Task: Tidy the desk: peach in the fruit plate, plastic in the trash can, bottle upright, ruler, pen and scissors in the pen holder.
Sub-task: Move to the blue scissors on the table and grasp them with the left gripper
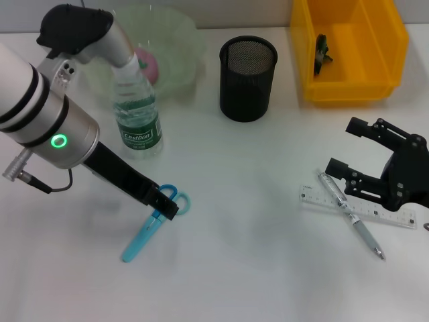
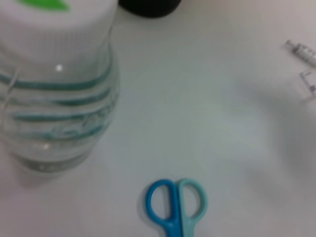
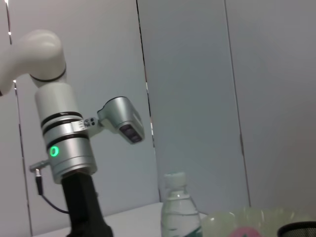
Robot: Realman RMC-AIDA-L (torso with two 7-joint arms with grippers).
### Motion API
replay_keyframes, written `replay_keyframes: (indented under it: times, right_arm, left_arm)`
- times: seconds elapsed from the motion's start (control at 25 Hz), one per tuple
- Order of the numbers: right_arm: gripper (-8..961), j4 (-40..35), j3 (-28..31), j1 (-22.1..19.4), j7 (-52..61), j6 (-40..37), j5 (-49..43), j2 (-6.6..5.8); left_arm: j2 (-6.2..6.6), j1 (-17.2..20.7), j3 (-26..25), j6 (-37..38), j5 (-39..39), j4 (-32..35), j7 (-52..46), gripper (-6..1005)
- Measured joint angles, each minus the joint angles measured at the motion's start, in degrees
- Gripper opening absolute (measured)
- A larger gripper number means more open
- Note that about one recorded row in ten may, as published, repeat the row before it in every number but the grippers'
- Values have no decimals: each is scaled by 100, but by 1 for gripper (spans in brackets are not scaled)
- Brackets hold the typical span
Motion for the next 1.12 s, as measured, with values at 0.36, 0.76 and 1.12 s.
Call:
replay_keyframes:
  times: [0.36,0.76,1.12]
  right_arm:
    - [819,28,4,42,-41,105,35,4]
    - [819,185,4,167,-49,227,29,11]
    - [819,317,2,300,-49,315,32,11]
  left_arm:
    - [-25,-16,477,-7,262,44,-485,783]
    - [-35,-48,755,-94,309,-23,-657,782]
    - [-32,-112,848,-316,344,-387,-657,781]
